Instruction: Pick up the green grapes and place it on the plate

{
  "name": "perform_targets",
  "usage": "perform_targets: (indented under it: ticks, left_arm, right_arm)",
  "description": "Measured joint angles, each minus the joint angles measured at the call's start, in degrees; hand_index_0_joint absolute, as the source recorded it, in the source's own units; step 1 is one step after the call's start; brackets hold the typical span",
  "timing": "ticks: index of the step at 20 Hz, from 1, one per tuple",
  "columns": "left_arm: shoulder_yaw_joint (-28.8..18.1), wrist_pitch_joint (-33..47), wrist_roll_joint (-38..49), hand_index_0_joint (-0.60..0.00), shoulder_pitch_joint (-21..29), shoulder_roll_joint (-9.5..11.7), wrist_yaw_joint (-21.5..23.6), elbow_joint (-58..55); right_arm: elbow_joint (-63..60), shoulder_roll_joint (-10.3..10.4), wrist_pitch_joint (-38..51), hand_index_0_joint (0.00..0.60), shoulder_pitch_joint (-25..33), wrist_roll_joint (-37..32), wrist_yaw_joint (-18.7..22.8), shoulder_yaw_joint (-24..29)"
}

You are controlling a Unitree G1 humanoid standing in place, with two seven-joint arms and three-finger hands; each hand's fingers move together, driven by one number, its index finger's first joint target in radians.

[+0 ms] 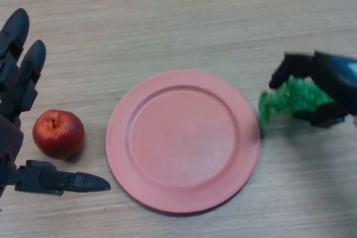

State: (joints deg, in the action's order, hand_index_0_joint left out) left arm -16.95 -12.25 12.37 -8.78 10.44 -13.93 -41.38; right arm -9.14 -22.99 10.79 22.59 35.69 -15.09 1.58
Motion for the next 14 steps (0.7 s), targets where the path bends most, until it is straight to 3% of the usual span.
perform_targets:
  ticks: [3,5,10,13,14]
  left_arm:
    - [-0.01,0.0,0.0,0.0,0.05,0.0,0.03,0.5]
    - [-0.03,0.01,0.0,0.0,0.09,0.02,0.07,0.8]
    - [-0.28,0.01,0.63,0.0,0.16,0.09,0.13,1.75]
    - [-1.98,0.01,1.69,0.0,0.16,0.11,0.13,1.66]
    - [-2.12,0.01,1.84,0.0,0.04,0.11,0.13,1.51]
  right_arm:
    - [7.4,0.85,-3.26,0.6,0.09,0.15,-0.77,-0.22]
    - [15.14,3.32,-8.09,0.6,0.18,0.21,-5.14,-1.27]
    - [24.56,10.63,-10.96,0.6,4.15,5.39,-9.97,-12.27]
    - [28.18,11.6,-16.68,0.6,5.17,6.17,-9.98,-19.53]
    - [28.76,11.65,-17.85,0.5,5.08,5.76,-9.98,-21.7]
